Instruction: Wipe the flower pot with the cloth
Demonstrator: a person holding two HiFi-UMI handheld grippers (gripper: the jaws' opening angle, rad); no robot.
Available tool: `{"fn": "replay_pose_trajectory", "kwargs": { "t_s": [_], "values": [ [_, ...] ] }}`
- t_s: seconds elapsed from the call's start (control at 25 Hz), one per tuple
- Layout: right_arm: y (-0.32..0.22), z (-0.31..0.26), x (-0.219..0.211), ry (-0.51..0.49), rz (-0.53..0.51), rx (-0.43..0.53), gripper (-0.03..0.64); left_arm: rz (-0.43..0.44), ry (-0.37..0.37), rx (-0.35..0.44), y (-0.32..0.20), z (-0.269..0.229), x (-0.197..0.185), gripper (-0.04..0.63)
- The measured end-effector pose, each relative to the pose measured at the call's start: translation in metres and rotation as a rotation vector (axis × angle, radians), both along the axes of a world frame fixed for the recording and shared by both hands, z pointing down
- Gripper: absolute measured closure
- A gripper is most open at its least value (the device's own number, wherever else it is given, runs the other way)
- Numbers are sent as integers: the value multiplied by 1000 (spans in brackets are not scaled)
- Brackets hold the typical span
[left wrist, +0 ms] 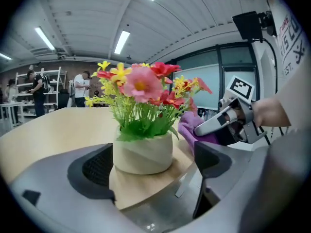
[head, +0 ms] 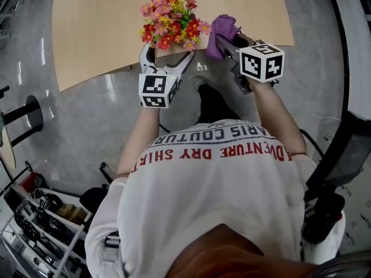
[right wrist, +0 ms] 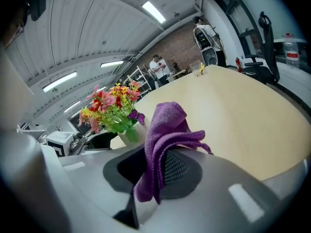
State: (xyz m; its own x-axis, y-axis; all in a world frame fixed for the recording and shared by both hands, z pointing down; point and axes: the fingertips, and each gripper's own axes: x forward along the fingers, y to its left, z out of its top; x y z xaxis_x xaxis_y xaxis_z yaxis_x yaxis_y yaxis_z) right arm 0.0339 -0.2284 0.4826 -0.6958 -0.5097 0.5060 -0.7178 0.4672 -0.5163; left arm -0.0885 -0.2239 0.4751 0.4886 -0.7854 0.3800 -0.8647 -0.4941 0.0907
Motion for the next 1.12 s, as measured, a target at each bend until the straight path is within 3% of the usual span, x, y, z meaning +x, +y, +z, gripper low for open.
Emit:
{"fn": "replay_pose_trajectory", "kwargs": {
  "t_s": [0.16, 0.28, 0.52, 0.64, 0.92, 1.12],
  "values": [
    [11, 4, 6, -11, 9, -1, 574, -181, -36, 0, -16, 9, 1, 74],
    [18, 9, 14, -15, 20, -7, 574, -293, -113, 31, -28, 15, -1, 74],
    [33, 6, 28, -25, 55, 2, 574, -385, -165, 29, -25, 17, -4, 75],
    [24, 10, 29, -32, 53, 5, 574, -382, -174, 46, -31, 19, -4, 153],
    [23, 12, 25, -43, 27, 3, 574, -286, -166, 59, -21, 23, -1, 166],
    [11, -4, 6, -64, -30, 24, 574, -153, -152, 72, -19, 14, -5, 169]
  ]
}}
